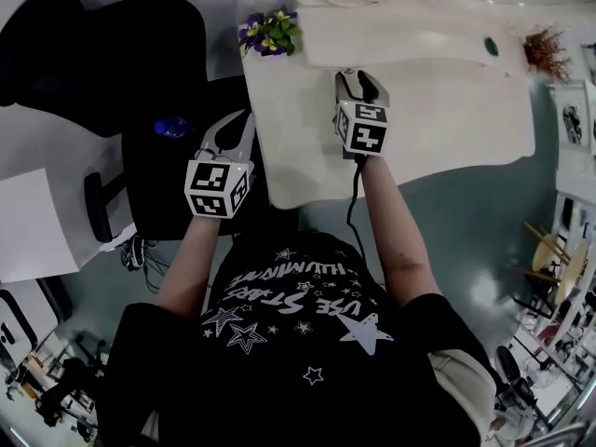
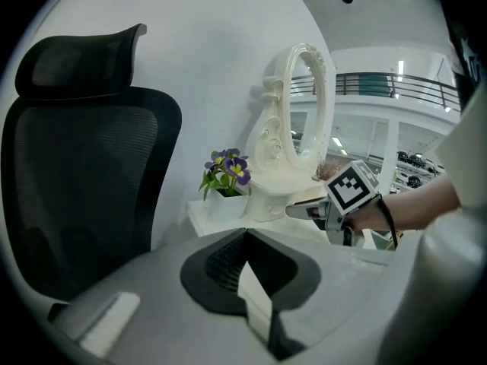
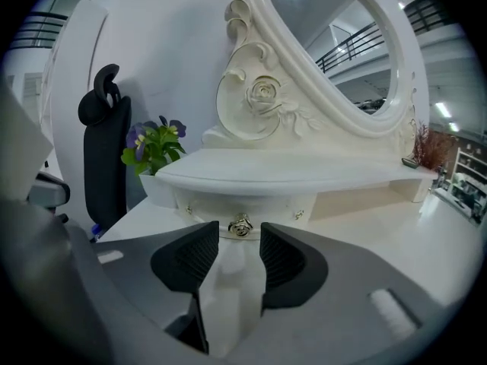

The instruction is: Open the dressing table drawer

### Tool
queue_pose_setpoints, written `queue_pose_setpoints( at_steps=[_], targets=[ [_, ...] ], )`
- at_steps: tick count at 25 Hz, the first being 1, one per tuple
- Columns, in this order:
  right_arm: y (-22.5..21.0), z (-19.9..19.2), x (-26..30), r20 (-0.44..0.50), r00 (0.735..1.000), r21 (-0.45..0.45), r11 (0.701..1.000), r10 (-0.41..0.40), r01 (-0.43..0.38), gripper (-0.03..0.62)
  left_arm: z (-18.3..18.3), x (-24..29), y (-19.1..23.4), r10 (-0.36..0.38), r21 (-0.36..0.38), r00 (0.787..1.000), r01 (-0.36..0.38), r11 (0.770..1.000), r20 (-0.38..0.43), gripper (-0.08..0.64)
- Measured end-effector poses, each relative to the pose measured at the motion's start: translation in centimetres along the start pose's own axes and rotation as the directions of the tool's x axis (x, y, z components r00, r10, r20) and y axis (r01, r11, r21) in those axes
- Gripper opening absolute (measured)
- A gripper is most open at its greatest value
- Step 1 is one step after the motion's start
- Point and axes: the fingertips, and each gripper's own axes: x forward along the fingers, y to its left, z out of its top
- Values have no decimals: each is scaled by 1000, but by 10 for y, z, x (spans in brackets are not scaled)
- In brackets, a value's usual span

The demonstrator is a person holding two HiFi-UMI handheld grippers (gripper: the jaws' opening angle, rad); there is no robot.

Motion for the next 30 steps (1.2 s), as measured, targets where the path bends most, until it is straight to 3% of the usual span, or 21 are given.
queue_pose_setpoints(
  at_steps=[7,30],
  targets=[
    [-1,-3,13,-10,1000,-15,1000,-25,25,129,-5,3,7,-4,-9,1000,3,1000,-12,3],
    [1,-30,-21,-17,1000,-5,1000,-14,14,123,-24,-21,-25,14,-15,1000,-15,1000,-22,3]
  ],
)
